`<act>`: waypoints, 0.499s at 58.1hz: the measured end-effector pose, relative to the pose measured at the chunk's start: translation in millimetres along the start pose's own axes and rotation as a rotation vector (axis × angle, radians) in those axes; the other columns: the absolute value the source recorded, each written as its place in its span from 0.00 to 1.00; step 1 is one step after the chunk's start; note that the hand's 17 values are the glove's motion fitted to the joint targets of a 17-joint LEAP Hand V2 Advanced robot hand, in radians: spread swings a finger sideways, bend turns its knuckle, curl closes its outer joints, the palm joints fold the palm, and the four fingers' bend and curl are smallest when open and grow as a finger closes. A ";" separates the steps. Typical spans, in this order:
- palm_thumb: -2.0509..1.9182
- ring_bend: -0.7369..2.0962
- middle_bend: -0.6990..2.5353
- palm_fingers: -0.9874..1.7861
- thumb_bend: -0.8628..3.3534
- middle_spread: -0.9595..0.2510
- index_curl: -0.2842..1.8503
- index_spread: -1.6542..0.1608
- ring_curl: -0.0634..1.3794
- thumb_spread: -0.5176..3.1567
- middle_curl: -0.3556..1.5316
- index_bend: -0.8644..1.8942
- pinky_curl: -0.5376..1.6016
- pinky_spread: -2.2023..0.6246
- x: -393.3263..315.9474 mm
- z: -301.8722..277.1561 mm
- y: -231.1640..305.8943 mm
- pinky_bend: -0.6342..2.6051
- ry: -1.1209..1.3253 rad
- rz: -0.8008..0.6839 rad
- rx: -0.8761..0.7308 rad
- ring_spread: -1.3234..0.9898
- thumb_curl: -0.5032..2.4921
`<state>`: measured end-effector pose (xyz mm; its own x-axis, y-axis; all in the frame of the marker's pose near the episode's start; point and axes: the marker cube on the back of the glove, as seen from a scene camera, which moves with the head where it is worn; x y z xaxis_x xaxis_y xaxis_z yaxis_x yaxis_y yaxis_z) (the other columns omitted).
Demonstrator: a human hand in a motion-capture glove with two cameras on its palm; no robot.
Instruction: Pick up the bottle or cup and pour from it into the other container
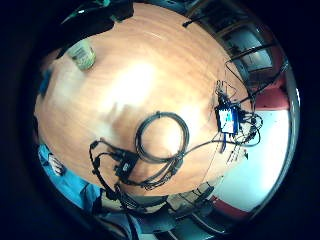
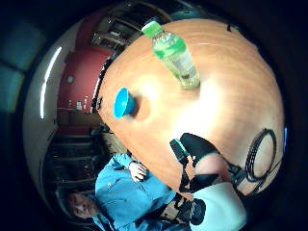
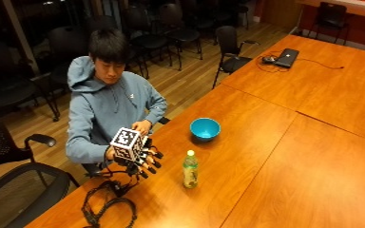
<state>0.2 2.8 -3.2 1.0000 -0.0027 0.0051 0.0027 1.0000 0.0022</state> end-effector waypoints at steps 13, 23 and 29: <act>0.66 0.42 0.29 0.47 0.25 0.82 0.17 0.74 0.18 0.35 0.28 0.35 0.36 0.84 -5.8 -2.3 29.0 0.41 0.014 -0.029 0.040 0.60 0.23; 0.68 0.43 0.29 0.45 0.23 0.82 0.18 0.73 0.20 0.37 0.31 0.35 0.37 0.85 -0.6 -5.8 21.6 0.42 0.009 -0.016 0.030 0.60 0.24; 0.68 0.43 0.30 0.45 0.22 0.82 0.19 0.73 0.21 0.38 0.33 0.35 0.38 0.85 5.6 -8.9 7.2 0.43 -0.002 -0.009 0.018 0.60 0.25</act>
<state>5.9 10.0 -12.1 0.9999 -0.0118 0.0075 0.0117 0.9997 0.0206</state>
